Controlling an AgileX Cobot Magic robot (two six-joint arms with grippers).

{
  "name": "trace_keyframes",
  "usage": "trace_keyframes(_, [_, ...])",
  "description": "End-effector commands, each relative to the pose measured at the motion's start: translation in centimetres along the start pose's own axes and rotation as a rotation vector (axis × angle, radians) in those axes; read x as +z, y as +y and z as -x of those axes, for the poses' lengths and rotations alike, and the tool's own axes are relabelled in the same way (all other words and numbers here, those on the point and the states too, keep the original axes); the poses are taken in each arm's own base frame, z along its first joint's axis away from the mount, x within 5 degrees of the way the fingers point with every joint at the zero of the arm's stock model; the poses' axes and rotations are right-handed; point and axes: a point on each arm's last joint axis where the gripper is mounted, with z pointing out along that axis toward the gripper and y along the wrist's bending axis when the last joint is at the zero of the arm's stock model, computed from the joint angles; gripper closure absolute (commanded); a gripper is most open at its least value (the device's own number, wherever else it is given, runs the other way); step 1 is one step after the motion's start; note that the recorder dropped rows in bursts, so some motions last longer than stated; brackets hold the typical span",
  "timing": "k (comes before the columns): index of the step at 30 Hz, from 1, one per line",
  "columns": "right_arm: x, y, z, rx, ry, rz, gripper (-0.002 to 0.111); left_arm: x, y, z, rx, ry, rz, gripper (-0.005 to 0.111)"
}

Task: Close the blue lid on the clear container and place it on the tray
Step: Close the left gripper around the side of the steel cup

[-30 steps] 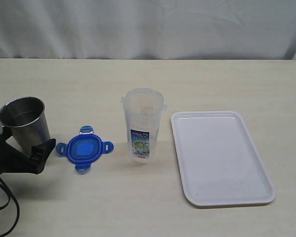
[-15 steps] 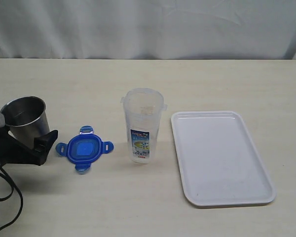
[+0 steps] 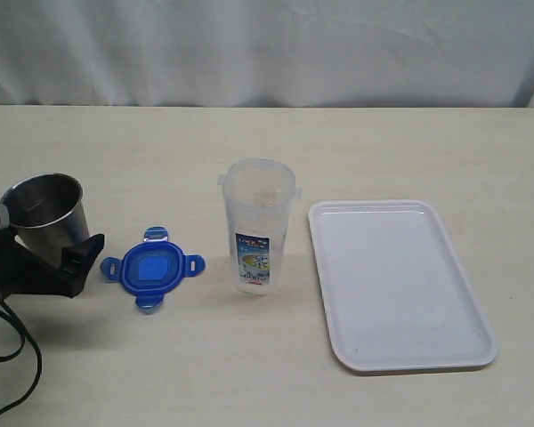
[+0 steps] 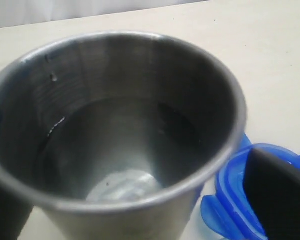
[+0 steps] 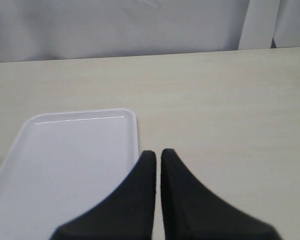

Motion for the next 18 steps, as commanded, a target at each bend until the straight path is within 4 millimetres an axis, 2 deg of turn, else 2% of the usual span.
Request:
trace_keyframes(1, [-0.01, 0.0, -0.01, -0.009, -0.006, 0.0, 0.104, 0.22, 0.12, 0.3, -0.005, -0.024, 0.006, 0.002])
trace_keyframes(18, [-0.01, 0.0, -0.01, -0.009, -0.006, 0.0, 0.104, 0.22, 0.16, 0.3, -0.007, -0.024, 0.01, 0.002])
